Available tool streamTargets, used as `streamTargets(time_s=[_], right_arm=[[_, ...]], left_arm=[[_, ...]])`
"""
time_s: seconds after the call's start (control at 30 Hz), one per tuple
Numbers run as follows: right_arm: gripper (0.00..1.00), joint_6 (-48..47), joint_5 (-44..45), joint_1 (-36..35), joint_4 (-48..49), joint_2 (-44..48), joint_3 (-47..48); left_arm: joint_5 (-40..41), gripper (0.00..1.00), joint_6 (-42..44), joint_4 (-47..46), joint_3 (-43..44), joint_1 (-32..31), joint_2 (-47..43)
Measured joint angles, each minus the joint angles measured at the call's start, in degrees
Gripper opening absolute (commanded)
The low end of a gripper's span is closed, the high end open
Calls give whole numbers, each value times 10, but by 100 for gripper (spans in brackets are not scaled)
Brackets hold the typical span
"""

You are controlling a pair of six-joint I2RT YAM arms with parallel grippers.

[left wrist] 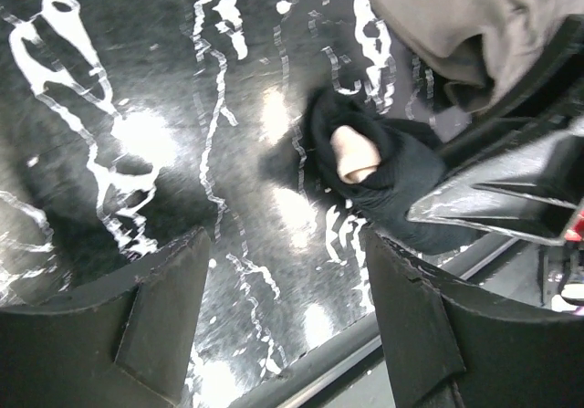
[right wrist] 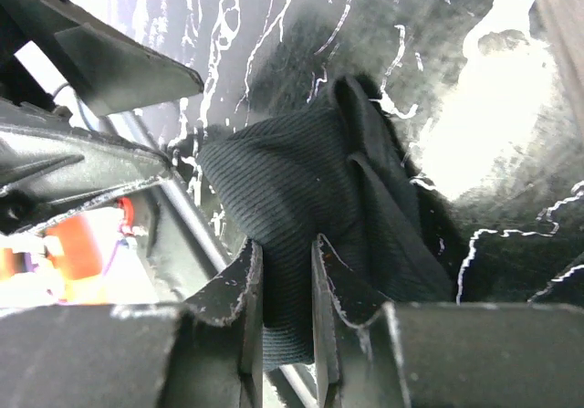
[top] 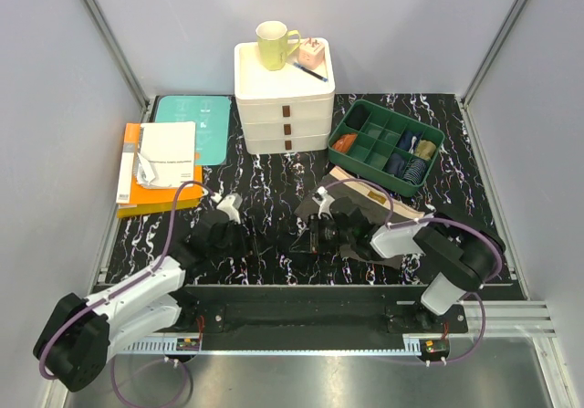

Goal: Roll the underwear
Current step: Roll the underwear to the center of the board.

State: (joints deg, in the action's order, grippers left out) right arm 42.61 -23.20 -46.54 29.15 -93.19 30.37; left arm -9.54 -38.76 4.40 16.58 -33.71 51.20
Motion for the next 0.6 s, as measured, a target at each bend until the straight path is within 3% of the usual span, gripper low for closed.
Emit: streamTargets(time_s=[0.3,0.6], right_arm=[[0,88,-96,43,162,-84,-30],[0,109,-118,51,202,-105,-35]], left_arm=[[-17,71,-36,-158,-44,-9,41],[-20,64,-67,-283,-49,-35,137]])
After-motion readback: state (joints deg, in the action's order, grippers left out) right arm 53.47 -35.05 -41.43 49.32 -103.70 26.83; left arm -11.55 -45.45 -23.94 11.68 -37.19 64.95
